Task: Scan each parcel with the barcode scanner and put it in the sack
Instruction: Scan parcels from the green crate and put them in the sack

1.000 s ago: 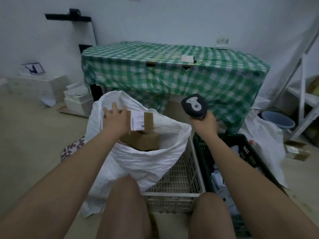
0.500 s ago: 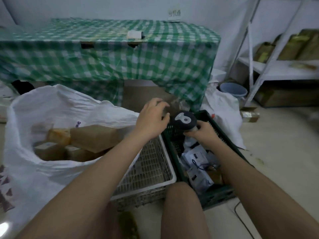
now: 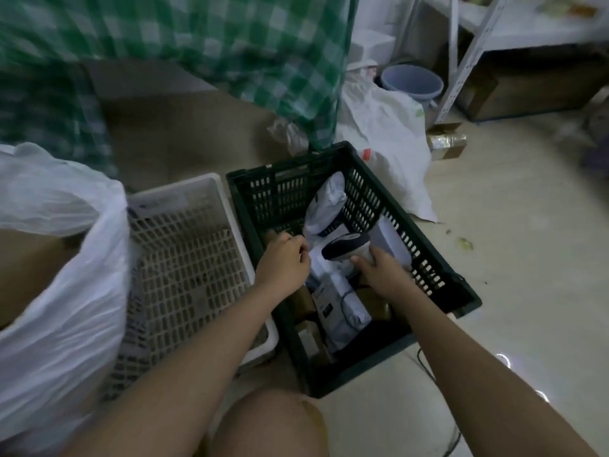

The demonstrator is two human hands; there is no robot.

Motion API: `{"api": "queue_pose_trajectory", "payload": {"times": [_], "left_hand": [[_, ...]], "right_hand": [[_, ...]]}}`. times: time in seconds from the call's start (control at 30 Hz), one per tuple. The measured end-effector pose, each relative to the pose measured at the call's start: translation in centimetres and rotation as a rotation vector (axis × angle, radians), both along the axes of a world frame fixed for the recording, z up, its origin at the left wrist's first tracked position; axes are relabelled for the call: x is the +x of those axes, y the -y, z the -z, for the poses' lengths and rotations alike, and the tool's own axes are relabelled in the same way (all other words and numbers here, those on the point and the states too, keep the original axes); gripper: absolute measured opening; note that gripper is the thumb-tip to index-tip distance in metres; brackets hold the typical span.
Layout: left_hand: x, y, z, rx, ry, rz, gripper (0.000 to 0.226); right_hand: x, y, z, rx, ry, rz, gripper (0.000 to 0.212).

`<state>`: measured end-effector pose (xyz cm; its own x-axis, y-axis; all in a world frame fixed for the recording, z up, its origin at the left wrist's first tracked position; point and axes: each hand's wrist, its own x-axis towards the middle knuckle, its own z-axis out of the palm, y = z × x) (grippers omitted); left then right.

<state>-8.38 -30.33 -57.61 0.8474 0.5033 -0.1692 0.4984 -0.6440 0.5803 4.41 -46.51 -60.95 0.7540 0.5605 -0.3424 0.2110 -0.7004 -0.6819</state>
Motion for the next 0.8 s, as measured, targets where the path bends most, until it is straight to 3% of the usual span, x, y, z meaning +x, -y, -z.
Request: {"api": "queue_pose_trajectory", "payload": {"times": [0.17, 0.4, 0.57, 0.67, 0.8], "left_hand": [[3.1, 0.8, 7.4, -0.12, -0.224, 0.161, 0.021], [8.1, 1.7, 14.1, -0.169, -0.488, 0.391, 0.034], [10.0, 1.6, 18.3, -0.263, -0.471, 0.284, 0.034], [10.5, 1.4, 20.9, -0.333, -0.466, 0.231, 0.046], [11.3, 2.1, 21.3, -0.388, -0.455, 0.114, 0.046]], "right_hand": [[1.6, 0.1, 4.7, 0.089, -0.018, 0.151, 0.027], [2.5, 0.0, 9.8, 0.179, -0.124, 0.296, 0.023], [3.0, -0.2, 11.2, 0.251, -0.05, 0.332, 0.015], [3.1, -0.3, 11.3, 0.253, 0.017, 0.356, 0.018], [3.1, -0.5, 11.5, 0.265, 0.01, 0.358, 0.019]]}}
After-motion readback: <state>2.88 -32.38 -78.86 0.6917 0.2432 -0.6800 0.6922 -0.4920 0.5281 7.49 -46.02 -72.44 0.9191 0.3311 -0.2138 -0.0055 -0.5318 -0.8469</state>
